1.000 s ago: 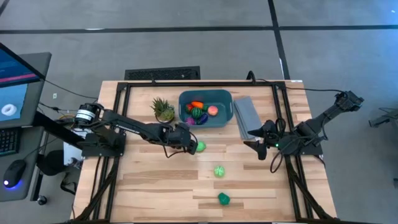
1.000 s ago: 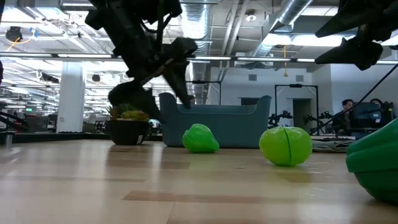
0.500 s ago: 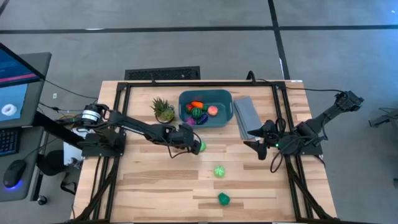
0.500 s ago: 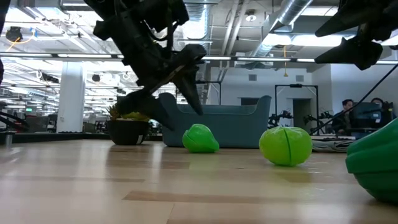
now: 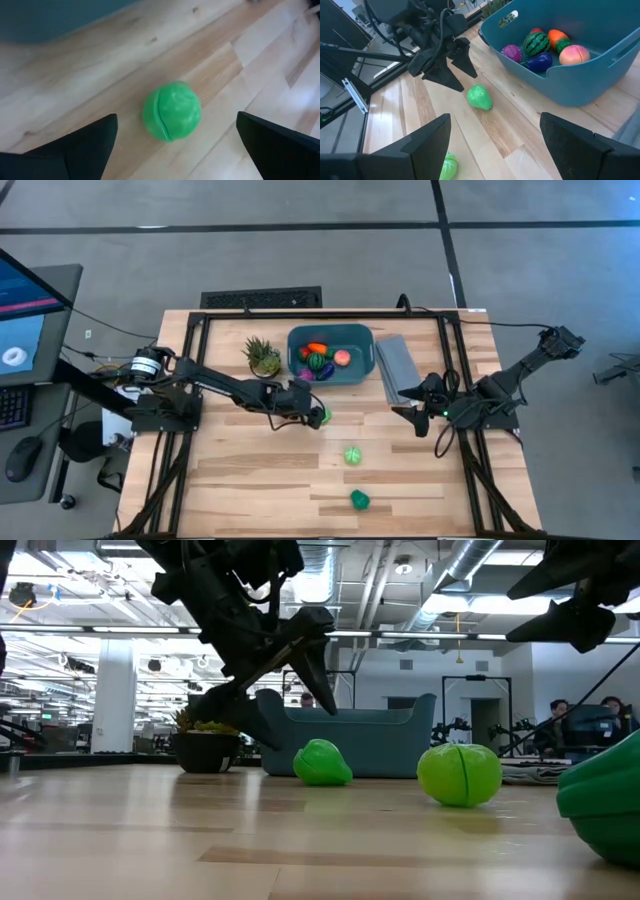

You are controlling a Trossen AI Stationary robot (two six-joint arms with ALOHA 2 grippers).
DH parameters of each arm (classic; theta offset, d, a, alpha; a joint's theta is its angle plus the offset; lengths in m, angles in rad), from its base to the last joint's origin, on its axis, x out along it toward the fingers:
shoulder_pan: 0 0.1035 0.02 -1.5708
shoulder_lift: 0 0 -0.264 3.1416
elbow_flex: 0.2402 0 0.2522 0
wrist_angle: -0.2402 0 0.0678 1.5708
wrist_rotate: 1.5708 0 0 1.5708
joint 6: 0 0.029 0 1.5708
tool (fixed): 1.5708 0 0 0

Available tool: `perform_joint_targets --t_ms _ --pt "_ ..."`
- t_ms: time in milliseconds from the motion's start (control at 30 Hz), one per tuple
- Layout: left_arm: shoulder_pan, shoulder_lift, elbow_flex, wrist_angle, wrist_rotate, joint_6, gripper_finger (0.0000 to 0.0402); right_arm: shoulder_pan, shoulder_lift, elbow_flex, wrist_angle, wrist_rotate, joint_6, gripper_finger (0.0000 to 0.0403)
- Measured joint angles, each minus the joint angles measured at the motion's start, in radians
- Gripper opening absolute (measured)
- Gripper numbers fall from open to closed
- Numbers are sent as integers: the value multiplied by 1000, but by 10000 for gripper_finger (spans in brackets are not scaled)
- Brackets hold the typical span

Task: Pick and placing Produce into tupperware
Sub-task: Put the pear into the blue bin

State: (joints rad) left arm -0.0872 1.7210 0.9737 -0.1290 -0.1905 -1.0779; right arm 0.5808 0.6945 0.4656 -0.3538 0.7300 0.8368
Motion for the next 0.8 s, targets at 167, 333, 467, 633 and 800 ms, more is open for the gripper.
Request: perform_joint_targets --t_ms 167,333,467,633,800 --pt "22 0 0 13 0 0 397 -1 0 0 0 0 -6 329" --pt "40 2 0 17 27 9 397 -1 0 0 0 0 -6 329" --pt "45 20 -1 33 55 13 397 -1 0 0 2 0 -6 329" --pt "44 44 -1 66 55 13 397 -1 0 0 1 0 -6 329" --pt "44 82 8 103 84 18 397 -1 0 0 -1 0 -7 329"
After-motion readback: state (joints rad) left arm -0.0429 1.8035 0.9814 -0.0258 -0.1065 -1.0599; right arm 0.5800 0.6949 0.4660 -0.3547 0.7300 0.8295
